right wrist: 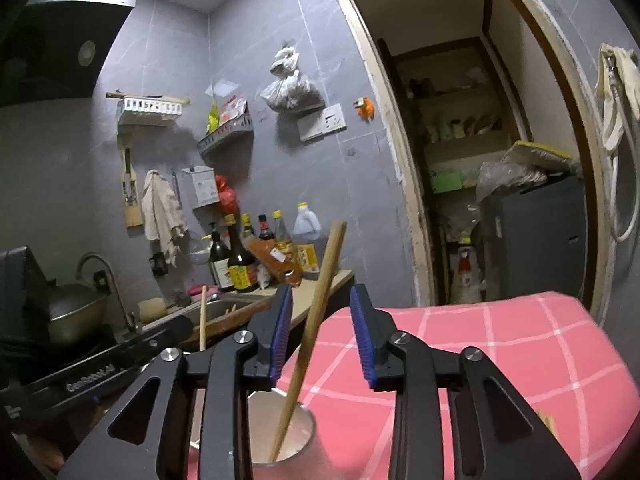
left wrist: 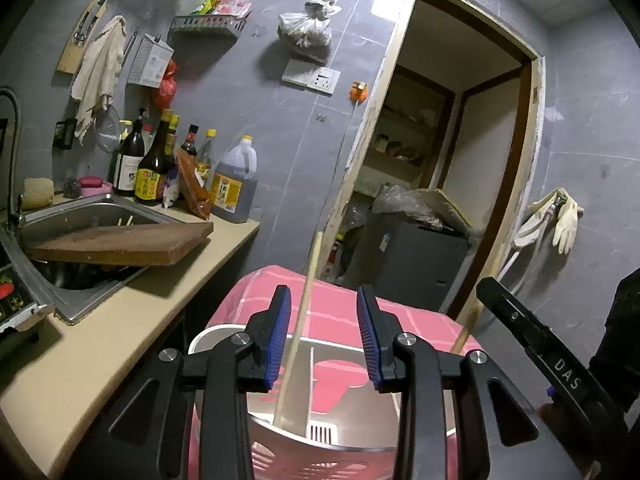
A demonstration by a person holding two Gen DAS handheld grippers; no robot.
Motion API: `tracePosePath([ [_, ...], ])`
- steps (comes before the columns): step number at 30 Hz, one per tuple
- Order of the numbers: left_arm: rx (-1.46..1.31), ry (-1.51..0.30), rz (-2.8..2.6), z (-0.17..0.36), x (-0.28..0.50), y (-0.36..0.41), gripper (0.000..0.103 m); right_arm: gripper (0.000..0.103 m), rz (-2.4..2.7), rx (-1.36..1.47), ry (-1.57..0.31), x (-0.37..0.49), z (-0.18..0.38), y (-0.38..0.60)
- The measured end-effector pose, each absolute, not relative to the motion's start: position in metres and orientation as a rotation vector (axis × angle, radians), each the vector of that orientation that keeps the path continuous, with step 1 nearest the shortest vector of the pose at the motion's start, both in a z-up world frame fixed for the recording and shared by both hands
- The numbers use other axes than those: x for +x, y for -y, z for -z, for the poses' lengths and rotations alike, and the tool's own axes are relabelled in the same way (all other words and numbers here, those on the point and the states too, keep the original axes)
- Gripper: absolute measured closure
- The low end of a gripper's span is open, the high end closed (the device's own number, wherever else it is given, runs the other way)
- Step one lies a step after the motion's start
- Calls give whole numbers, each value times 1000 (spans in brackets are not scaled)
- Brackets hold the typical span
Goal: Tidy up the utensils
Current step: 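Lower both chopsticks into the white holder and open both tools, then return both tools to the chopstick pile and open their fingers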
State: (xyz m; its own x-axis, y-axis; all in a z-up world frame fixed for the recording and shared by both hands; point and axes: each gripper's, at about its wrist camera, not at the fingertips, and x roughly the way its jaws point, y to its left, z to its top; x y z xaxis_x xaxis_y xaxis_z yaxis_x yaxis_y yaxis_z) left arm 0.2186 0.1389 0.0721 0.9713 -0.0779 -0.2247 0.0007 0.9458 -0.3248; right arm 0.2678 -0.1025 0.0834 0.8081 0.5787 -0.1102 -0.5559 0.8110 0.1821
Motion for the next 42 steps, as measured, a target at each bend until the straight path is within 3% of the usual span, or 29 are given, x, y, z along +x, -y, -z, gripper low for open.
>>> tracePosePath([
  [2, -320, -233, 37, -77, 216, -136, 72, 55, -592, 147, -142, 264, -88, 110],
  [6, -301, -203, 40, -86, 207, -125, 54, 41, -558, 136, -87, 254, -100, 130],
  [8, -288, -188, 39, -91, 203, -118, 46, 27, -537, 128, -61, 245, -105, 142],
  [12, -260, -157, 42, -98, 193, -101, 30, 19, -502, 109, -21, 229, -114, 166],
  [14, -242, -142, 45, -101, 188, -90, 23, 7, -480, 102, -7, 218, -117, 180],
  [16, -227, -127, 54, -103, 181, -78, 16, 1, -467, 97, 0, 209, -118, 193],
  [27, -166, -182, 176, -88, 169, -14, 8, 0, -347, 19, -96, 192, -100, 246],
  [42, -82, -487, 275, -20, 200, 46, 9, 0, -285, -14, -402, 229, -41, 280],
])
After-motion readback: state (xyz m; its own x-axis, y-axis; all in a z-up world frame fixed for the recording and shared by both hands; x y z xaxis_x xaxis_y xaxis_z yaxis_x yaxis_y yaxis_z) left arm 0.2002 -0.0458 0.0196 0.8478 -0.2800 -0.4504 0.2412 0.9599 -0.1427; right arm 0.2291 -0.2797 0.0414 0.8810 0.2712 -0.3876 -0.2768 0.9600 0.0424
